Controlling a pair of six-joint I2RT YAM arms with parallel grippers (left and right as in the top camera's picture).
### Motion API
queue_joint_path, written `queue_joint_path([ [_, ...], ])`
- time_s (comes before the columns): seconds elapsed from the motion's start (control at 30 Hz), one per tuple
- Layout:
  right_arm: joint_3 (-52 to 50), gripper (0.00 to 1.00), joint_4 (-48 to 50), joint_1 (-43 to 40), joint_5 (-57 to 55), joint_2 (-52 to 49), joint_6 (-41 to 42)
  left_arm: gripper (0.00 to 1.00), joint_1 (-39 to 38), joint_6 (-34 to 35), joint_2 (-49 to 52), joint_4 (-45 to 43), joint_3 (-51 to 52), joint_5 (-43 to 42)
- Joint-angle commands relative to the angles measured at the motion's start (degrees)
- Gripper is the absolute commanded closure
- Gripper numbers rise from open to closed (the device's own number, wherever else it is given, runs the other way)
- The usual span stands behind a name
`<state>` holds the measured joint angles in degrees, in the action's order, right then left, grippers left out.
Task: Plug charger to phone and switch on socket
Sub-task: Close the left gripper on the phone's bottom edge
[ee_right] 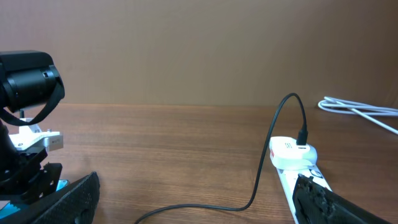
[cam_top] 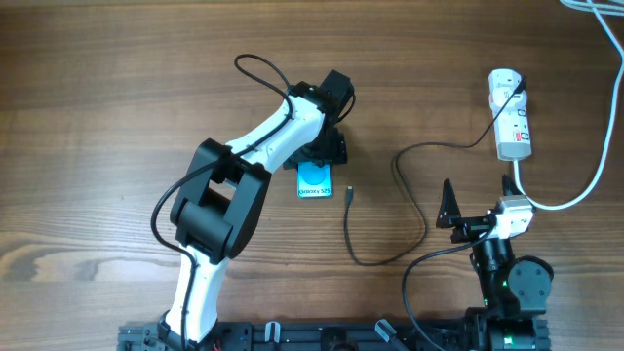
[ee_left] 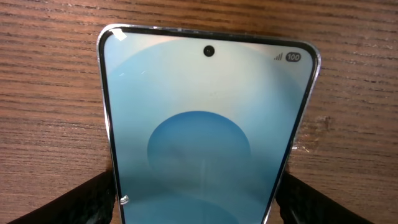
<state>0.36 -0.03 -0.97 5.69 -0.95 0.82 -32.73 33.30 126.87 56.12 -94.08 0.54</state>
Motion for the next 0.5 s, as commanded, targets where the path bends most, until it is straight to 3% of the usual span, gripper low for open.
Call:
queue_joint_path([
  [0.0,-0.04,0.00,0.17,-0.17,-0.55,0.15,0.68,0.19,0.11,0.17,3.76,0.61,2.01,-1.33],
  [0.47,-0.04,0.00,0.17,-0.17,-0.55,0.15,0.70,0.23,0.74,0.15,3.32,3.50,-0.02,-1.55],
])
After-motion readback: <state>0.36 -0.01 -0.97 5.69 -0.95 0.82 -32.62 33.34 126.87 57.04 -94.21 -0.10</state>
